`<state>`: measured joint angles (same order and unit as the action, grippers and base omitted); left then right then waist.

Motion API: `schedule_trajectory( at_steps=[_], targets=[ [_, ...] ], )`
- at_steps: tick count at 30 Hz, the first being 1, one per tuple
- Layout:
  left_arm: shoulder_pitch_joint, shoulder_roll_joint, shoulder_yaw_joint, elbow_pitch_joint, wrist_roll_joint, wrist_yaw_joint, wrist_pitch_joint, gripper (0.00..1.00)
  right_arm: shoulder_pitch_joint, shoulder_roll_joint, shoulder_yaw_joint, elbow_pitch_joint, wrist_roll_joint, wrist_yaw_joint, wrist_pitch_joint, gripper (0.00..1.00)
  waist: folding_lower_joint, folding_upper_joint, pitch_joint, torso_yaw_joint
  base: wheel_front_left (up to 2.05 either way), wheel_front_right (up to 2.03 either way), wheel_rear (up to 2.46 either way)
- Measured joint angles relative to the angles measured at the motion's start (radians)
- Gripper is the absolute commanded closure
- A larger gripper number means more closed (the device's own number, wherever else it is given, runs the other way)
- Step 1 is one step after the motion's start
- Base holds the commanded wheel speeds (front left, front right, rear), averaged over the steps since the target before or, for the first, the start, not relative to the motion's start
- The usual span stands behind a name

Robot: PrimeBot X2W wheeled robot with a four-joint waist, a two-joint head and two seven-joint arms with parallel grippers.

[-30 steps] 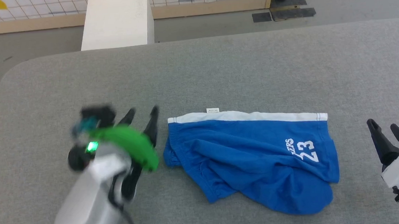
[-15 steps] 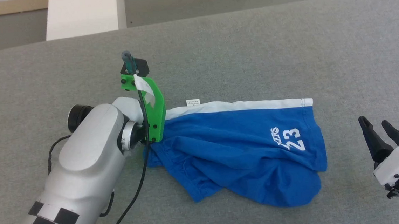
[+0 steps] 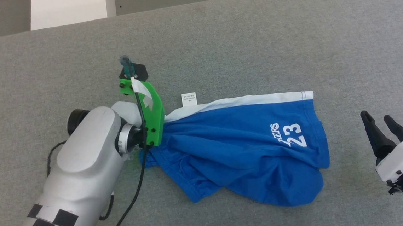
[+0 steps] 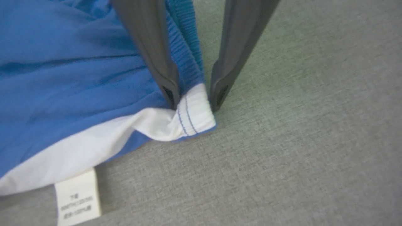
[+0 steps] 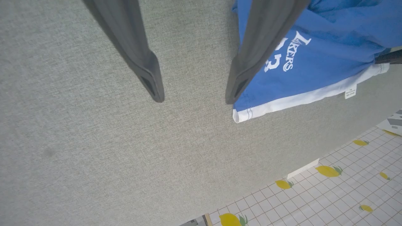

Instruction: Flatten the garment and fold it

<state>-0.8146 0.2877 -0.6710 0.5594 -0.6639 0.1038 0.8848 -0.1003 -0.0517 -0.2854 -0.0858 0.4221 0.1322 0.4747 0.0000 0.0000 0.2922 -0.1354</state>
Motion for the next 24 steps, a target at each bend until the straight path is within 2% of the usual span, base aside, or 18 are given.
schedule_trajectory(
  at_steps=[7,11,16,21,24],
  targets=[
    [0.038,-0.023,0.057,-0.026,-0.071,-0.007,-0.066,1.0,-0.003,0.0,-0.011,0.005,-0.02,0.0,0.004,0.0,0.0,0.0,-0.016,0.019,0.0,0.0,0.0],
    [0.059,-0.026,0.088,-0.081,-0.102,-0.008,-0.096,1.0,-0.039,0.0,-0.01,0.003,-0.076,0.0,0.048,0.0,0.0,0.0,-0.028,0.034,0.0,0.0,0.0],
    [0.066,-0.006,0.113,-0.161,-0.115,-0.002,-0.106,1.0,-0.162,-0.025,0.062,0.031,-0.172,0.0,0.168,0.0,0.0,0.0,-0.023,0.048,0.0,0.0,0.0],
    [0.084,0.011,0.11,-0.218,-0.117,0.009,-0.088,1.0,-0.279,-0.083,0.157,0.135,-0.233,0.0,0.29,0.0,0.0,0.0,0.002,0.057,0.0,0.0,0.0],
    [0.088,0.016,0.11,-0.244,-0.117,0.021,-0.085,1.0,-0.335,-0.092,0.205,0.204,-0.25,0.0,0.339,0.0,0.0,0.0,0.02,0.062,0.0,0.0,0.0]
  ],
)
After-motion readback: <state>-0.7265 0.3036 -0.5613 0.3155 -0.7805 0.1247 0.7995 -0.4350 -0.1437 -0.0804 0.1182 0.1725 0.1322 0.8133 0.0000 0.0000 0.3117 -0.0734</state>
